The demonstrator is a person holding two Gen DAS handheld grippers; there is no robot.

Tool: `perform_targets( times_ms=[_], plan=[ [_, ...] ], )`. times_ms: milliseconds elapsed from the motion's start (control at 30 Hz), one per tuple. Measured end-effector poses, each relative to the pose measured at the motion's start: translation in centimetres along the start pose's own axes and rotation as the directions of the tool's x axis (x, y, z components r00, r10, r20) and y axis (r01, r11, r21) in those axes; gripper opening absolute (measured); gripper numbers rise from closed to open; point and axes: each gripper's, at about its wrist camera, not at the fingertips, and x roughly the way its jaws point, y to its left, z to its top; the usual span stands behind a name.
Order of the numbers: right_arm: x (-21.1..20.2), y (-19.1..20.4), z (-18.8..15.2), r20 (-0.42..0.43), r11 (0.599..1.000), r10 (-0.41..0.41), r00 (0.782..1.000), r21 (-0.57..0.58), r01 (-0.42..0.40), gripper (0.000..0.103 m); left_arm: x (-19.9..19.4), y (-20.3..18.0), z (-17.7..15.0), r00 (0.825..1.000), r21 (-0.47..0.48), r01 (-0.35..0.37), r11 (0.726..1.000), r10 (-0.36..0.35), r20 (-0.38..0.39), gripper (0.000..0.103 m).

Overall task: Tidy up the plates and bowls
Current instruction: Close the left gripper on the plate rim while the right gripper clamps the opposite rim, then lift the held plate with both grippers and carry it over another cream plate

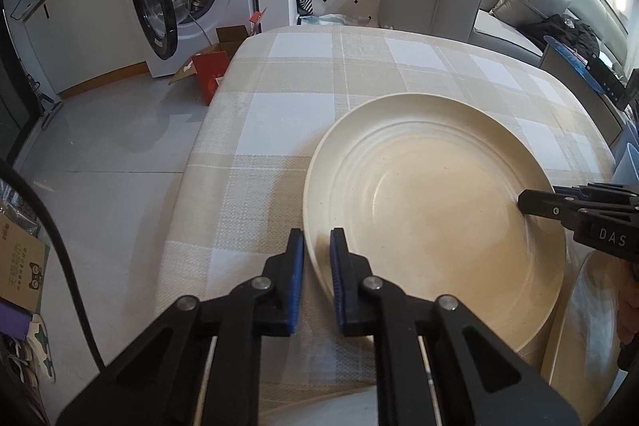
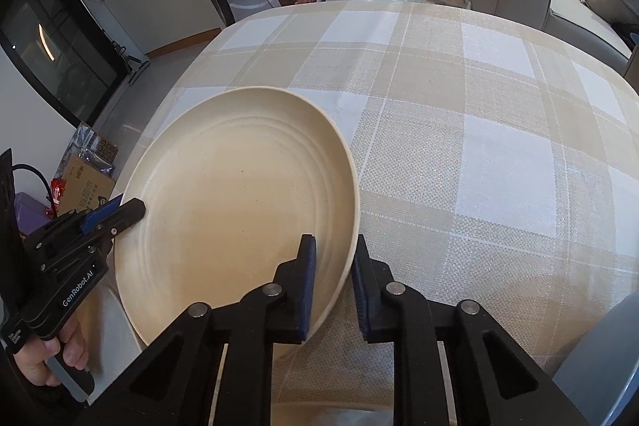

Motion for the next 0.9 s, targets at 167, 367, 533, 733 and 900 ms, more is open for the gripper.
perform_targets(
  times_ms=[167, 367, 533, 733, 900],
  plan=[
    [0.0, 0.1, -0.2, 0.001, 1.000, -0.001, 1.000, 0.002, 0.001, 0.016, -0.1, -0.1, 0.1, 1.000, -0.004, -0.005, 1.000, 0.005, -0.003, 0.010],
    [0.0, 0.1, -0.1, -0.002, 1.000, 0.002, 1.000, 0.005, -0.002, 0.015, -0.2, -0.1, 0.2, 1.000, -0.007, -0.017, 1.000, 0.017, -0.009, 0.010],
    [-0.2, 0.3, -0.1, -0.002, 1.000, 0.006, 1.000, 0.005, -0.006, 0.015, -0.6, -0.1, 0.4, 1.000, -0.002, -0.029, 1.000, 0.029, -0.003, 0.010],
    [-0.9, 0.3, 0.1, 0.005, 1.000, 0.000, 1.000, 0.003, 0.000, 0.015, -1.3, -0.4, 0.6, 0.999, 0.008, -0.034, 0.999, 0.034, 0.008, 0.010],
    [-1.8, 0.3, 0.1, 0.014, 1.000, 0.001, 1.000, 0.004, -0.001, 0.015, -2.4, -0.7, 0.7, 0.999, 0.013, -0.033, 0.999, 0.033, 0.021, 0.010]
  ],
)
